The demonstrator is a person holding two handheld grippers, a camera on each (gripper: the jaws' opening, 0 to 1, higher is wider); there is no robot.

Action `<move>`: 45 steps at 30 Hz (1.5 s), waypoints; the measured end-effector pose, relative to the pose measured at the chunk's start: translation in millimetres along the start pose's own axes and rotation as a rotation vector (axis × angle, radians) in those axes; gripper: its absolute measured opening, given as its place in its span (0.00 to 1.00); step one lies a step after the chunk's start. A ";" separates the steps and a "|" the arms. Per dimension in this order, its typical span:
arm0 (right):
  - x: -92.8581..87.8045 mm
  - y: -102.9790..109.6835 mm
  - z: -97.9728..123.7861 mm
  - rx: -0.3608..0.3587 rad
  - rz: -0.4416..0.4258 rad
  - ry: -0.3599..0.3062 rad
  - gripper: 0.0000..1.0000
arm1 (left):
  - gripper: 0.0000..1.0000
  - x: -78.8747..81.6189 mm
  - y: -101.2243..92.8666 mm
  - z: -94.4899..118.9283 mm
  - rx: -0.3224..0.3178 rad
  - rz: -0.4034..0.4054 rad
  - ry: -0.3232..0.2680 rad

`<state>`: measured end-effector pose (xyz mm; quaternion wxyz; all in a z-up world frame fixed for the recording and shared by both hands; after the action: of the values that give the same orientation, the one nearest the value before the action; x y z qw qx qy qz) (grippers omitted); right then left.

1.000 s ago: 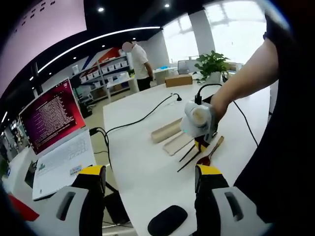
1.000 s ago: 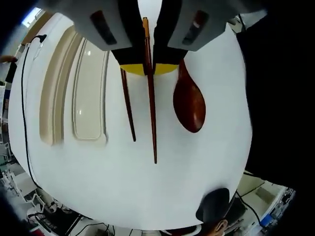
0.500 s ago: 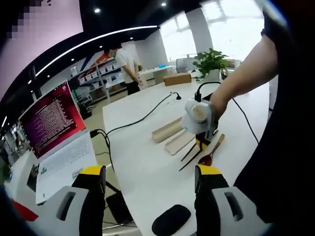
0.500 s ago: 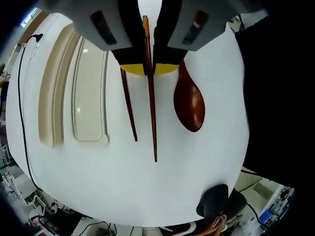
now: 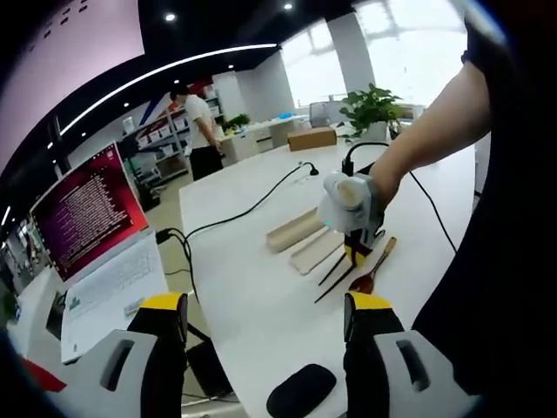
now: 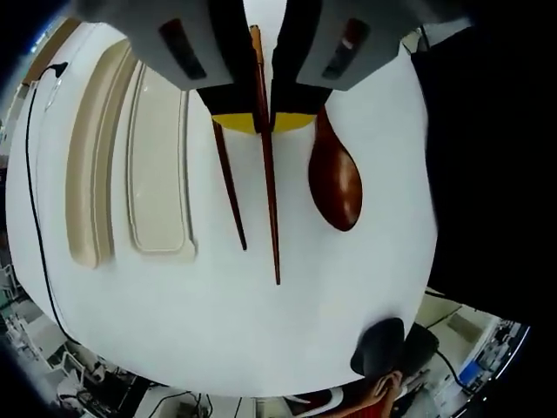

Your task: Arrange the utensils inside the cutlery case until each visible utensil rests in its matching compartment.

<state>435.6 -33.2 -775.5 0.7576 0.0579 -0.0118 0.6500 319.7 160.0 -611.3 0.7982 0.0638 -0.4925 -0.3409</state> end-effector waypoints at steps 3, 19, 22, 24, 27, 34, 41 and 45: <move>0.2 -1.8 -0.1 0.009 -0.024 -0.003 0.01 | 0.75 0.0 -0.3 -0.8 -0.002 -0.001 0.002; -0.6 1.6 -0.8 -0.035 0.042 -0.016 0.00 | 0.74 -0.8 -1.9 2.1 0.003 -0.007 0.007; -0.8 0.3 -1.9 -0.034 0.045 -0.021 0.00 | 0.74 -1.1 -2.1 3.4 0.003 -0.013 0.009; -1.0 1.1 -1.4 -0.036 0.056 -0.024 0.00 | 0.74 -1.0 -2.2 4.8 0.006 -0.010 0.006; -0.9 1.3 -1.4 -0.037 0.054 -0.027 0.00 | 0.74 -2.4 -1.9 7.1 0.012 -0.006 0.007; -1.0 1.8 -1.2 -0.036 0.056 -0.029 0.00 | 0.74 -4.7 -0.8 14.1 0.026 -0.005 0.012; -1.6 2.5 0.0 -0.029 0.042 -0.041 0.00 | 0.74 -5.9 -2.1 16.8 0.026 -0.010 0.019; -2.0 3.1 0.5 -0.030 0.043 -0.046 0.00 | 0.74 -2.4 0.6 18.4 0.035 0.016 -0.003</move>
<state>432.2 -34.7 -774.9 0.7439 0.0613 -0.0403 0.6643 304.1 166.2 -603.5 0.7990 0.0735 -0.5000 -0.3258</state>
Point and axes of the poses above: the point that each gripper's makers call its tool centre point, and the gripper's own axes: z roughly backward along the fingers, y roughly to its left, x roughly out of its top, the point moved 5 cm from there along z, roughly backward along the fingers, and after that the axes turned 13 degrees about -z, right-handed, at the moved point
